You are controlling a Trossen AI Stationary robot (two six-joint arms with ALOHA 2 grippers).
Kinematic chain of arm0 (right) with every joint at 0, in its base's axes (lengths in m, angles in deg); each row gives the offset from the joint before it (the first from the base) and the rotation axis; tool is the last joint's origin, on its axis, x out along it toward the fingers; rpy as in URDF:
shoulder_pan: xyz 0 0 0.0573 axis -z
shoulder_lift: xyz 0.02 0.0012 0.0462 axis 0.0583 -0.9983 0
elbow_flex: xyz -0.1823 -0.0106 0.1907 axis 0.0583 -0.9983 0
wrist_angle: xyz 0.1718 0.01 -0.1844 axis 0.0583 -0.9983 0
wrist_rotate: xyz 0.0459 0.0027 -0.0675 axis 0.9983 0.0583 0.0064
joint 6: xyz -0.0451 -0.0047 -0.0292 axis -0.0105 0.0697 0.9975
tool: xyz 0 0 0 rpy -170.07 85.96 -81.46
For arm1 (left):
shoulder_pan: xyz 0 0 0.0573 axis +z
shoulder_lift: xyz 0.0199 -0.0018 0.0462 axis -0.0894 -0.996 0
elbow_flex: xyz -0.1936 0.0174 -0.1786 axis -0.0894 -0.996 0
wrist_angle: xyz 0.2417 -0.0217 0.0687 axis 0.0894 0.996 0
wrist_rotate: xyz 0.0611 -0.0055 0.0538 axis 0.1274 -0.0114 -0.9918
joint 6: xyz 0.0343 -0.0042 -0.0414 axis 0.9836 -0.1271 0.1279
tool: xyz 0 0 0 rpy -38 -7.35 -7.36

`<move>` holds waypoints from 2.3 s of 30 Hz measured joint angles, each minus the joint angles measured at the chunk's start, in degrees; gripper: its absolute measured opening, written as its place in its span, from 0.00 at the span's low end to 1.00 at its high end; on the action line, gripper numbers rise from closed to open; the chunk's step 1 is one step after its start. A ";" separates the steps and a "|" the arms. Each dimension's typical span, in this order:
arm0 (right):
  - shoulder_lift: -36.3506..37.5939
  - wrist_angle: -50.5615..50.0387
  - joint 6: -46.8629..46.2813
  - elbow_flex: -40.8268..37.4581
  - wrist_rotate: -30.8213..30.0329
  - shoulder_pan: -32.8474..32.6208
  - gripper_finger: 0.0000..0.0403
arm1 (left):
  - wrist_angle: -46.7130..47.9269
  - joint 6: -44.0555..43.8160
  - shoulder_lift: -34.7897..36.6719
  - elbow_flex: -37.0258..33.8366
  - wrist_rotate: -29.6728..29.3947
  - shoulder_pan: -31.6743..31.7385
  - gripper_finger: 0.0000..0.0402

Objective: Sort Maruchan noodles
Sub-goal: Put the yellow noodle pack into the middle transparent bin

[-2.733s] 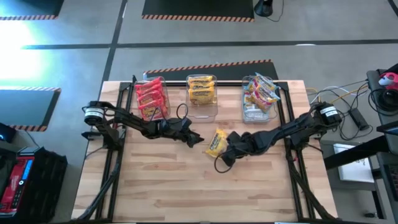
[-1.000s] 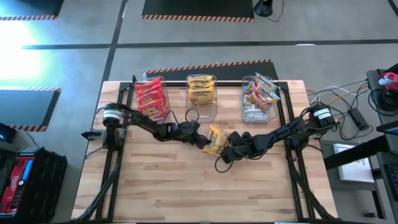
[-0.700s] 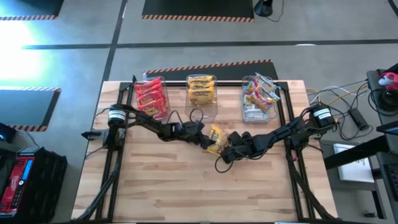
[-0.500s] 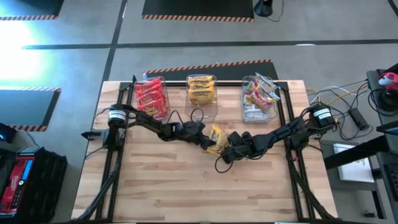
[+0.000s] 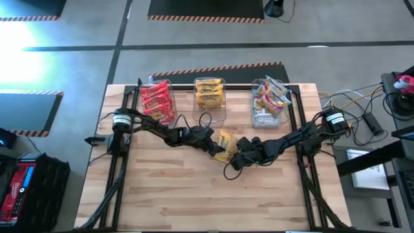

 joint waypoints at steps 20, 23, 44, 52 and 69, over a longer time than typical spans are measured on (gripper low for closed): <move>18.45 -10.10 2.72 -0.15 10.20 0.26 0.50 | 0.27 -2.93 2.83 0.26 3.18 -0.13 0.29; 19.08 -10.82 3.06 -0.15 10.00 0.20 0.50 | -0.01 -2.53 3.29 1.01 3.03 -0.01 0.28; 20.07 -18.33 8.83 -0.11 17.43 0.35 0.50 | 8.48 -0.97 3.63 7.47 2.31 2.19 0.28; 20.09 -21.81 10.12 -0.16 19.44 0.04 0.50 | 15.85 4.74 4.73 13.18 2.97 2.91 0.28; 20.12 -22.55 12.39 -0.86 19.36 -0.39 0.50 | 41.77 24.68 24.72 12.96 -1.87 17.70 0.28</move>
